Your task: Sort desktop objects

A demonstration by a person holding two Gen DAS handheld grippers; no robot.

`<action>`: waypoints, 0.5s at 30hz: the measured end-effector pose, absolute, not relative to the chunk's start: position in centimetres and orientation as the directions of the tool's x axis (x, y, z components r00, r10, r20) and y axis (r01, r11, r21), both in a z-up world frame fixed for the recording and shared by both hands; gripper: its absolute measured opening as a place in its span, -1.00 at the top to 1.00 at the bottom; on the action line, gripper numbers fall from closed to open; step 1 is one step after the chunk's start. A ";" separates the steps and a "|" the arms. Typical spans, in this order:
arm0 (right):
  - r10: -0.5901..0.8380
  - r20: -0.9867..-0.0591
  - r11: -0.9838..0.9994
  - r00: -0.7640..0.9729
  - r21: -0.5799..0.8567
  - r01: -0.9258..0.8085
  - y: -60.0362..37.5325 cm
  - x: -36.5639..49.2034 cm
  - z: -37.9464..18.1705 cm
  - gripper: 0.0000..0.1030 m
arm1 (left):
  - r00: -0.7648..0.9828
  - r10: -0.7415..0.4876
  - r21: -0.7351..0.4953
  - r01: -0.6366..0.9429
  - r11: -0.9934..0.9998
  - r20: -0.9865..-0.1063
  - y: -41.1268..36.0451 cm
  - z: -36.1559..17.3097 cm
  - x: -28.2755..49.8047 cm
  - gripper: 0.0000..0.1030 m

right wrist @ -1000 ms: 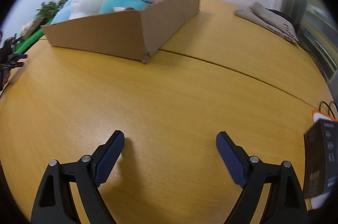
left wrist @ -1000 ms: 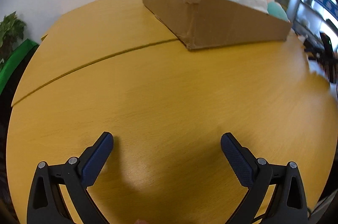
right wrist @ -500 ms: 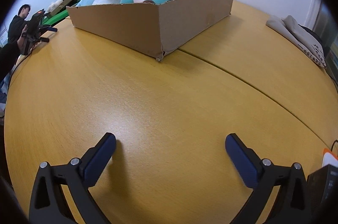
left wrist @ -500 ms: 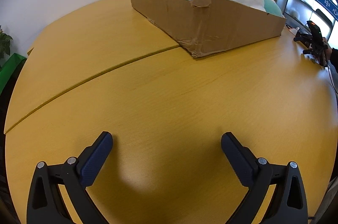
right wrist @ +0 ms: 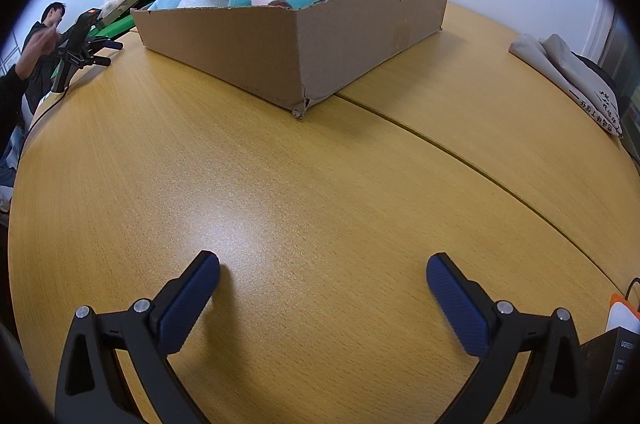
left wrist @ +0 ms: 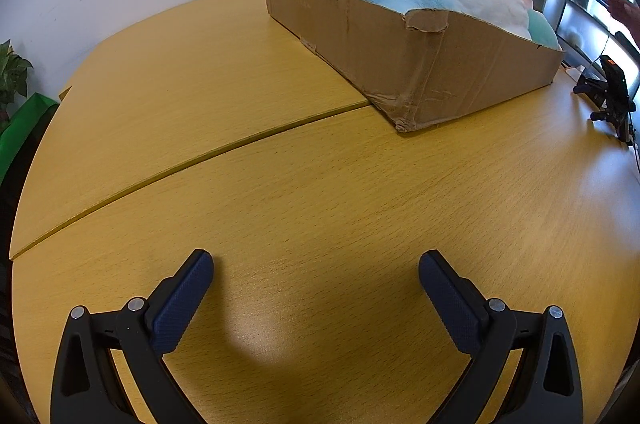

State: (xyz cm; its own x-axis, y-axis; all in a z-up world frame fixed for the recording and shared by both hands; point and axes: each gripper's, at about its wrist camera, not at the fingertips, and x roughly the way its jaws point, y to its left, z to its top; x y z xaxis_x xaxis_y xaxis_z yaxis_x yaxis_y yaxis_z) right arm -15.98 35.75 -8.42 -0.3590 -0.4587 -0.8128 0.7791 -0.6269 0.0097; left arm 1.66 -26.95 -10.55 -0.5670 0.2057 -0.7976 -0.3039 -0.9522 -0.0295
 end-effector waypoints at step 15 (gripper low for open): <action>-0.461 -0.811 -0.624 -0.361 0.007 0.781 35.7 -16.5 -8.6 -1.00 | -0.553 0.221 -0.025 -0.340 -0.940 -0.803 -28.6 -9.7 0.1 -1.00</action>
State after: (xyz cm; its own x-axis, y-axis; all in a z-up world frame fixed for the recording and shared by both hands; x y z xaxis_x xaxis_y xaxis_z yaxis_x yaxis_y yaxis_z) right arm -16.46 35.73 -8.62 -0.3612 -0.4608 -0.8107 0.7812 -0.6242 0.0068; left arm 0.11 -28.63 -9.75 -0.5531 0.2215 -0.8031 -0.3399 -0.9401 -0.0251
